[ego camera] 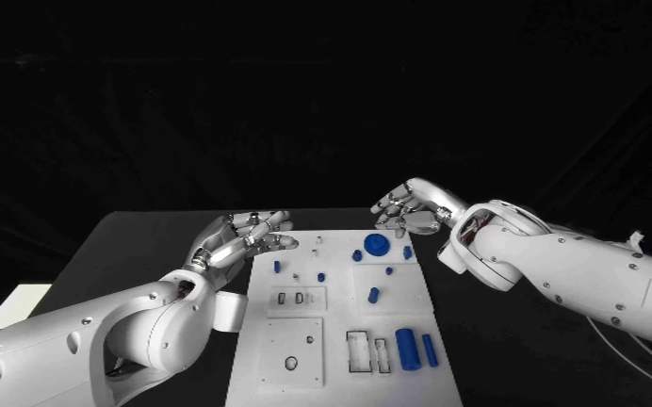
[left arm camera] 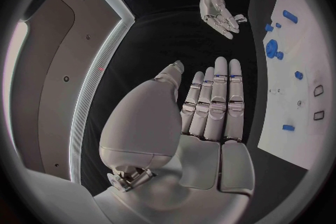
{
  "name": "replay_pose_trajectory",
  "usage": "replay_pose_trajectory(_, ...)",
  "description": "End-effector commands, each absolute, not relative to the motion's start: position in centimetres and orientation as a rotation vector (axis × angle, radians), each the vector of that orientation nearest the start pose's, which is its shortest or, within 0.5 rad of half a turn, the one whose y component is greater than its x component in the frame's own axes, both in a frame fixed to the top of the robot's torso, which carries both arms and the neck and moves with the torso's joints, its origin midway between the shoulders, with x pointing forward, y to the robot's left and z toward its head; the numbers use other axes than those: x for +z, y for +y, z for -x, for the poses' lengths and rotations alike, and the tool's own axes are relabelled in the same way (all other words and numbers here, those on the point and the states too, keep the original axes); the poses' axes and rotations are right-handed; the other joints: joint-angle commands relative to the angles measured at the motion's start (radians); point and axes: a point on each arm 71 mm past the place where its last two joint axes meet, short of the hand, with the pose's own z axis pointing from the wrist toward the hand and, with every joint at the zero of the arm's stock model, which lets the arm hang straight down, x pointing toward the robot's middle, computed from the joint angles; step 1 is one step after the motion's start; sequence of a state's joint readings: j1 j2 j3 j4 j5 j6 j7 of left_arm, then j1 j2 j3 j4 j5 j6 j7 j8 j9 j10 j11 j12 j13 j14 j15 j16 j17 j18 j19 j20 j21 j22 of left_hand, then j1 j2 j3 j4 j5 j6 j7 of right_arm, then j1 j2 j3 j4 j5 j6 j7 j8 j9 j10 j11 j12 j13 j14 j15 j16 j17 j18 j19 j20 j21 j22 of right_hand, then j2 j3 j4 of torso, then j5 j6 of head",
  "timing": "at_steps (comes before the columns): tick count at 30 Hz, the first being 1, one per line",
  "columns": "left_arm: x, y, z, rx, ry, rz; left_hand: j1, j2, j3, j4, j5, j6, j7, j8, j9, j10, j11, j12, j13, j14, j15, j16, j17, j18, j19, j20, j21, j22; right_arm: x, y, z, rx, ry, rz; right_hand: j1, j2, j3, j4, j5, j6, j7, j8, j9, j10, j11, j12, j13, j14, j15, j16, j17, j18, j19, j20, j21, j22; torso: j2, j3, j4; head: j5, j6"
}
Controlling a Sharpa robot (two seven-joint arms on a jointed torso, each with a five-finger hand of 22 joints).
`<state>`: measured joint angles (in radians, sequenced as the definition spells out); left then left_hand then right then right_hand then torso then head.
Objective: Assemble the parts on the task board
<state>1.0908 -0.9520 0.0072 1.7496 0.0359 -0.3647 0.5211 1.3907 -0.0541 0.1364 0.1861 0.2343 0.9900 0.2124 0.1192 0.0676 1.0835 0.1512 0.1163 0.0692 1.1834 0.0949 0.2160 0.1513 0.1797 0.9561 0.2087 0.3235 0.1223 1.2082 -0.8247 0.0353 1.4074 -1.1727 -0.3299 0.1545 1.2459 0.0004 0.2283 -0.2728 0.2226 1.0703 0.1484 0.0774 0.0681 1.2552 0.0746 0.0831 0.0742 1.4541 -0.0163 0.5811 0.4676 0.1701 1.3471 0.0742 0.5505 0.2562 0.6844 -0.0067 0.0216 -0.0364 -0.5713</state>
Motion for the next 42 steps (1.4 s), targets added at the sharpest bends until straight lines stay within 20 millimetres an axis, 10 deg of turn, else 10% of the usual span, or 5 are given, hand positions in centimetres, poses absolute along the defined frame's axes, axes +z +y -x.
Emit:
replay_pose_trajectory(1, -17.8, 19.7, -42.8, -1.74, 1.341, 1.235, 0.003, -0.003, 0.002, -0.004, -0.003, 0.004, -0.001, -0.006, -0.002, 0.003, 0.001, -0.008, 0.0, 0.002, 0.002, -0.002, 0.002, 0.005, 0.006, 0.001, 0.003, -0.001, -15.5, -21.2, -51.3, 0.658, 1.627, 0.23, -0.014, -0.018, 0.016, 0.004, 0.001, 0.021, -0.009, -0.011, 0.001, 0.015, -0.011, -0.016, 0.001, 0.067, -0.015, 0.475, 0.334, -0.017, 0.088, -0.016, 0.218, 0.202, 0.042, -0.0052, 0.0112, -0.016, 0.001)
replay_pose_trajectory(6, -16.8, 19.6, -42.3, -1.77, 1.339, 1.237, 0.002, -0.005, 0.002, -0.005, -0.004, 0.003, 0.0, -0.01, -0.002, 0.0, 0.002, -0.013, -0.001, -0.001, 0.003, -0.006, 0.003, 0.004, 0.006, 0.001, 0.002, -0.003, -15.4, -20.5, -51.4, 0.546, 1.649, 0.33, -0.035, -0.034, 0.038, 0.016, -0.015, 0.023, -0.007, -0.012, 0.002, -0.031, -0.007, -0.019, -0.007, 0.067, -0.009, 0.684, 0.576, -0.05, 0.104, -0.01, 0.461, 0.477, 0.066, -0.0074, 0.0178, -0.023, 0.004)
replay_pose_trajectory(16, -16.1, 19.0, -41.7, -1.809, 1.355, 1.232, -0.001, -0.007, 0.003, -0.007, -0.002, -0.002, 0.004, -0.019, -0.003, -0.007, 0.006, -0.024, -0.003, -0.002, 0.005, -0.011, 0.007, 0.003, 0.006, 0.002, -0.001, -0.005, -15.3, -19.3, -51.5, 0.471, 1.638, 0.426, -0.035, -0.046, 0.049, 0.03, -0.018, 0.022, -0.009, -0.013, 0.002, -0.072, 0.001, -0.018, -0.008, 0.056, -0.001, 0.726, 0.618, -0.04, 0.078, -0.004, 0.484, 0.479, 0.091, -0.0093, 0.0316, -0.03, 0.005)
replay_pose_trajectory(42, -16.0, 18.9, -41.5, -1.807, 1.374, 1.238, -0.003, -0.008, 0.004, -0.01, -0.002, -0.006, 0.009, -0.028, -0.003, -0.013, 0.01, -0.034, -0.003, -0.006, 0.008, -0.017, 0.01, 0.003, 0.003, 0.004, -0.005, -0.009, -15.5, -17.6, -52.0, 0.456, 1.671, 0.489, -0.021, -0.039, 0.072, 0.044, -0.02, 0.025, -0.002, -0.011, 0.004, -0.079, 0.005, -0.015, -0.008, 0.051, 0.004, 0.746, 0.634, -0.039, 0.065, 0.005, 0.518, 0.508, 0.112, -0.0105, 0.0382, -0.036, 0.007)
